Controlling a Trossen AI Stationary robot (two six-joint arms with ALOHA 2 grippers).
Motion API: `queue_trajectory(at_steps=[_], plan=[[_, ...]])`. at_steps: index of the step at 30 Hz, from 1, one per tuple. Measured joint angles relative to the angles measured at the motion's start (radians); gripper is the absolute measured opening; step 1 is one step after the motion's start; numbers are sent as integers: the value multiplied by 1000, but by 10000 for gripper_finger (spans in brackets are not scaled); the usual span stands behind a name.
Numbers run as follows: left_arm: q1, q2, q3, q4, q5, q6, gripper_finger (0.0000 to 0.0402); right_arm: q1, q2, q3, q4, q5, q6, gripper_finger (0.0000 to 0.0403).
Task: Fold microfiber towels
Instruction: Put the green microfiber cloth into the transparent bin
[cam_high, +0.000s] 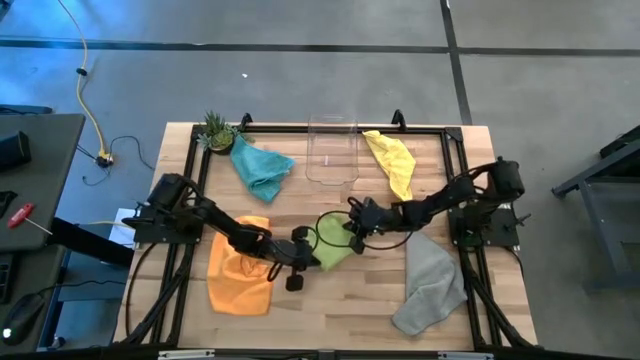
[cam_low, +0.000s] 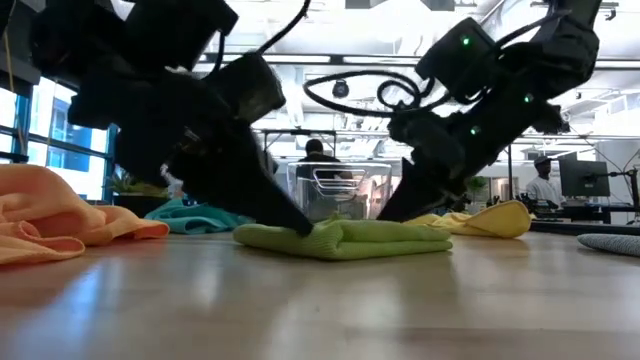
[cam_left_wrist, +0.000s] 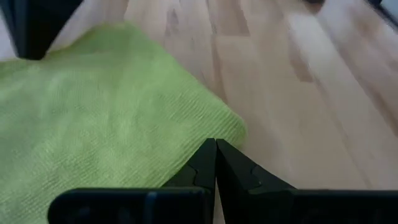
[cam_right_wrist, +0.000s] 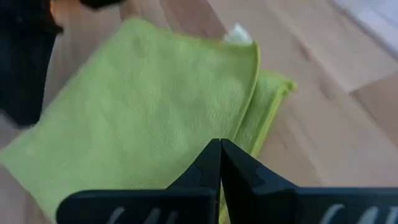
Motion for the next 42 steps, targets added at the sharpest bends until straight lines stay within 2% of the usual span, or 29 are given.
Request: queue_trajectory(at_steps=[12,16,24,31,34,37,42], plan=[[0,-23,-1,-139,-36,-8,0,24,15,-2,-62,41,97,0],[9,-31,-1,-159,-38,-6,0,65,15,-2,-76,71,178,0],[41,-125,-2,-336,-103,45,0,169,14,-2,-87,148,302,0],[88,-214,-34,-427,-41,63,0,220,-13,-3,-110,171,326,0],[103,-263,-52,-419,-8,56,0,228,-49,-3,-111,189,311,0],[102,-286,-71,-331,37,40,0,232,-83,-3,-100,215,279,0],[92,-228,-76,-207,63,26,0,196,-88,-3,-26,241,198,0]])
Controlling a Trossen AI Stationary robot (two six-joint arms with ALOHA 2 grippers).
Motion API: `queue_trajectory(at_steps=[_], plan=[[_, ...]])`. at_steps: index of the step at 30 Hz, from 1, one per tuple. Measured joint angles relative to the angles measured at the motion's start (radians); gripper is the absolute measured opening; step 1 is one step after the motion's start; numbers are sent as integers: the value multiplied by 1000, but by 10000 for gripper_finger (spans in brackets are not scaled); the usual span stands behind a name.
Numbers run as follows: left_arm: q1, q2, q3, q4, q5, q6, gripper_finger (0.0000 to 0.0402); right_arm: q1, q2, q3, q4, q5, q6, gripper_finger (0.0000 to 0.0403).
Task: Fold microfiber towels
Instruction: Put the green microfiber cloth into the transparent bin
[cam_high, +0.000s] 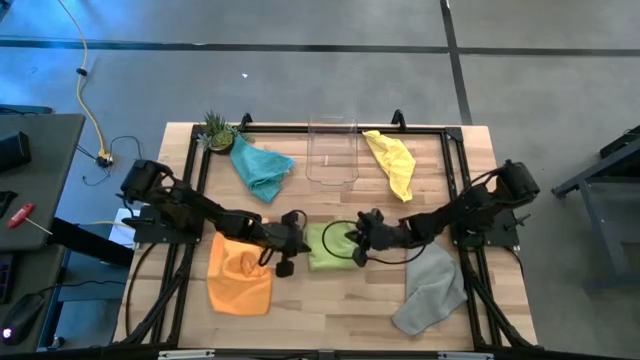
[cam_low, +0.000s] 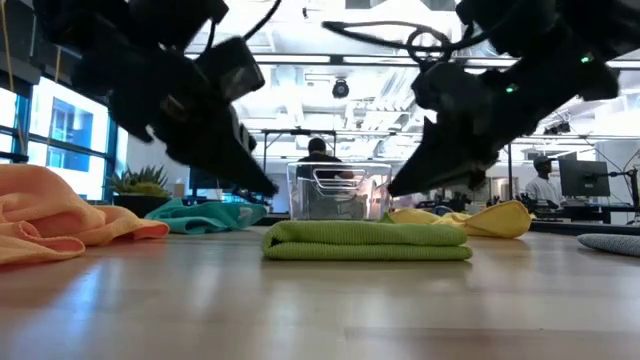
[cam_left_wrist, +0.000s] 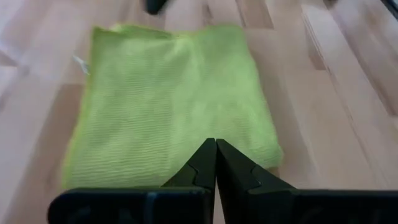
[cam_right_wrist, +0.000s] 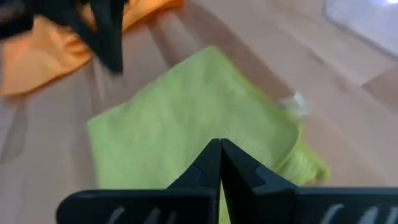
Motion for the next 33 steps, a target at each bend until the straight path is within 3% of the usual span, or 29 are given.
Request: queue_trajectory(at_steps=[7,12,20,28,33], plan=[[5,111,0,80,-9,-14,0,-76,54,1,37,-67,-49,0],[18,127,0,63,-15,-8,0,-123,104,1,21,-125,-59,0],[65,124,3,20,5,43,0,-152,111,3,-28,-129,-49,0],[77,7,0,-66,17,80,5,-152,111,2,-19,-121,-66,0],[15,-64,0,-144,58,110,35,-152,111,2,-16,-117,-87,0]])
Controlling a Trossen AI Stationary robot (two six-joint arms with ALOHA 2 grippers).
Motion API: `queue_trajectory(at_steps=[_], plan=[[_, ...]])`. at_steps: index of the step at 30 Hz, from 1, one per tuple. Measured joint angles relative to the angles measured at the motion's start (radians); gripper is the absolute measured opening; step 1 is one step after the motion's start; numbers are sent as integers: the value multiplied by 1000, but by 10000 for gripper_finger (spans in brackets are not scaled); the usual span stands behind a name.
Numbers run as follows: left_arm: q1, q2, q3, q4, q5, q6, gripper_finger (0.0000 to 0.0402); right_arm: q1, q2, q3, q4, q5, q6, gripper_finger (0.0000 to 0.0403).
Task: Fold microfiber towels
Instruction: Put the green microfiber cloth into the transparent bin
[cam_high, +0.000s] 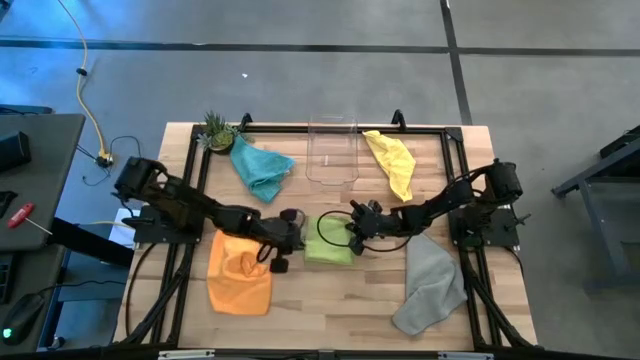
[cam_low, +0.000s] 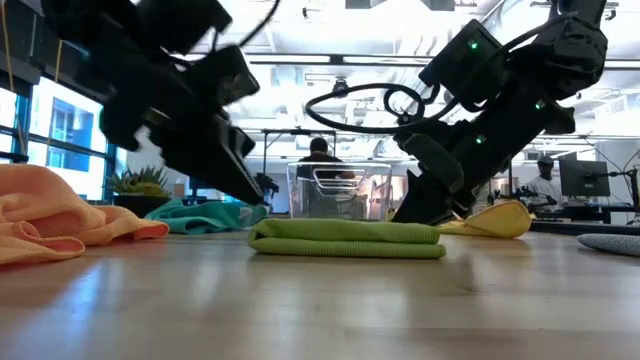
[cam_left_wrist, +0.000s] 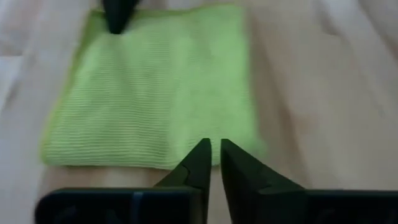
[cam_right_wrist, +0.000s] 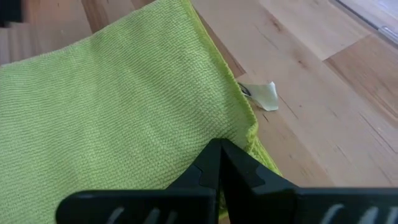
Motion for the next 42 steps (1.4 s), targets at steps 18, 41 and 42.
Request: queue_trajectory(at_steps=[18,41,42], plan=[[-178,205,58,84,-366,158,188,0,0,-1,15,11,-25,0],[-185,268,98,96,-429,203,15,43,-111,-1,-54,-7,-85,71],[-185,268,98,96,-425,197,13,55,-133,-1,-72,-5,-97,88]])
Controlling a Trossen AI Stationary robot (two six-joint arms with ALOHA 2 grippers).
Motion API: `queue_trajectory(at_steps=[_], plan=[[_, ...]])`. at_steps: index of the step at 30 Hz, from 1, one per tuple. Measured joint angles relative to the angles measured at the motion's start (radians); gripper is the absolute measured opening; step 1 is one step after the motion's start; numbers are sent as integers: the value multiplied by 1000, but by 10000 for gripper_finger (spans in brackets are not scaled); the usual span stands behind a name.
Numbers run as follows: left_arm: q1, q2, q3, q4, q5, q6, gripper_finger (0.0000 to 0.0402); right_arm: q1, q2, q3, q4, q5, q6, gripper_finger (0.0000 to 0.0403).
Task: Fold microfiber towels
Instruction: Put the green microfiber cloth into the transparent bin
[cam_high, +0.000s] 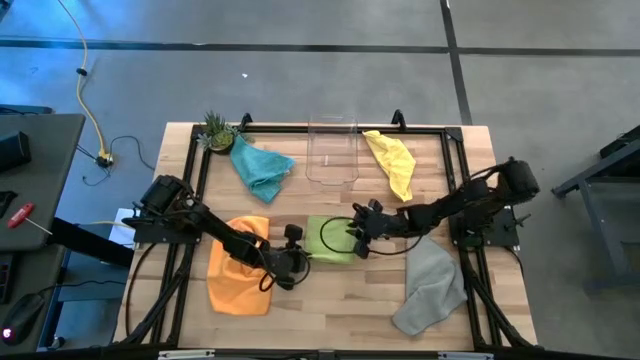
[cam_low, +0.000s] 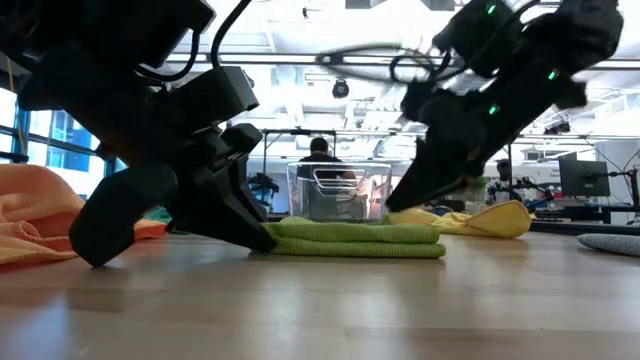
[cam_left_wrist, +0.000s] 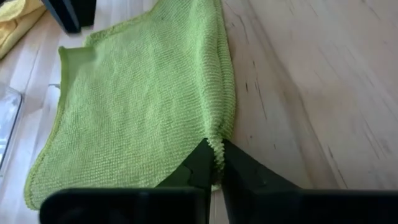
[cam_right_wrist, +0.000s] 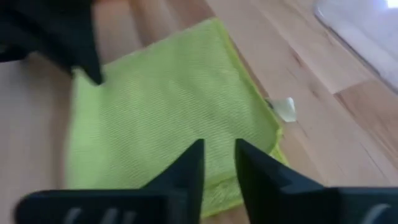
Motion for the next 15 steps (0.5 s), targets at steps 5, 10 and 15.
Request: queue_trajectory(at_steps=[5,10,15], plan=[[11,-25,-3,-7,31,-78,5,83,-65,26,-25,37,-74,173],[50,-73,-2,11,74,-198,3,163,-24,149,-120,124,-138,239],[94,-83,-2,49,164,-311,2,193,85,299,-248,181,-138,256]])
